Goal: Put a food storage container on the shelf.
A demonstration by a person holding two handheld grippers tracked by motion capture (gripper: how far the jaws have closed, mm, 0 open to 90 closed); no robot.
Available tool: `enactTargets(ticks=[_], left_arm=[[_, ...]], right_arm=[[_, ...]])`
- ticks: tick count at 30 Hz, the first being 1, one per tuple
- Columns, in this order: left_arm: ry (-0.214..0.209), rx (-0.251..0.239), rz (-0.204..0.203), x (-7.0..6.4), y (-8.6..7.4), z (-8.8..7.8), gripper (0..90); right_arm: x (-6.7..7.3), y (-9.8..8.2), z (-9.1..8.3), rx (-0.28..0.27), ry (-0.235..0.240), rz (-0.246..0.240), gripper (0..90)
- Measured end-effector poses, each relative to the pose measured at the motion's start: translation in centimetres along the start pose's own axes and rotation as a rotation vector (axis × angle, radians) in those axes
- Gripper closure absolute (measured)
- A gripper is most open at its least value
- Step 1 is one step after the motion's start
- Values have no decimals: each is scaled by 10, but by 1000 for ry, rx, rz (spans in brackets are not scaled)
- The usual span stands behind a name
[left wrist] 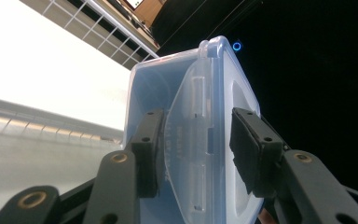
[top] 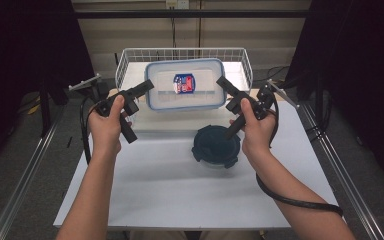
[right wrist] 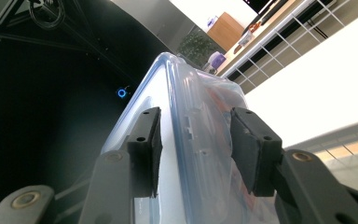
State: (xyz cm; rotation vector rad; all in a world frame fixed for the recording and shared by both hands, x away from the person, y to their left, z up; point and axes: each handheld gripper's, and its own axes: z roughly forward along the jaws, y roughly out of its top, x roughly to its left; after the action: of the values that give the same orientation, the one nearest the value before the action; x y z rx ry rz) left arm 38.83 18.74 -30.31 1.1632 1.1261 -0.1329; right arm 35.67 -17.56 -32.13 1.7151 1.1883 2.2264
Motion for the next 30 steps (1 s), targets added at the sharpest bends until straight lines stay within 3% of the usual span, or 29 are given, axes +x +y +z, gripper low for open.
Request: enactTargets(ticks=[18, 30], left_arm=[[7, -26, -13, 6, 24, 24, 562], [16, -54, -47, 17, 37, 46, 563]], right_arm=[[-6, 16, 24, -18, -9, 29, 549], [-14, 24, 42, -20, -31, 45, 548]])
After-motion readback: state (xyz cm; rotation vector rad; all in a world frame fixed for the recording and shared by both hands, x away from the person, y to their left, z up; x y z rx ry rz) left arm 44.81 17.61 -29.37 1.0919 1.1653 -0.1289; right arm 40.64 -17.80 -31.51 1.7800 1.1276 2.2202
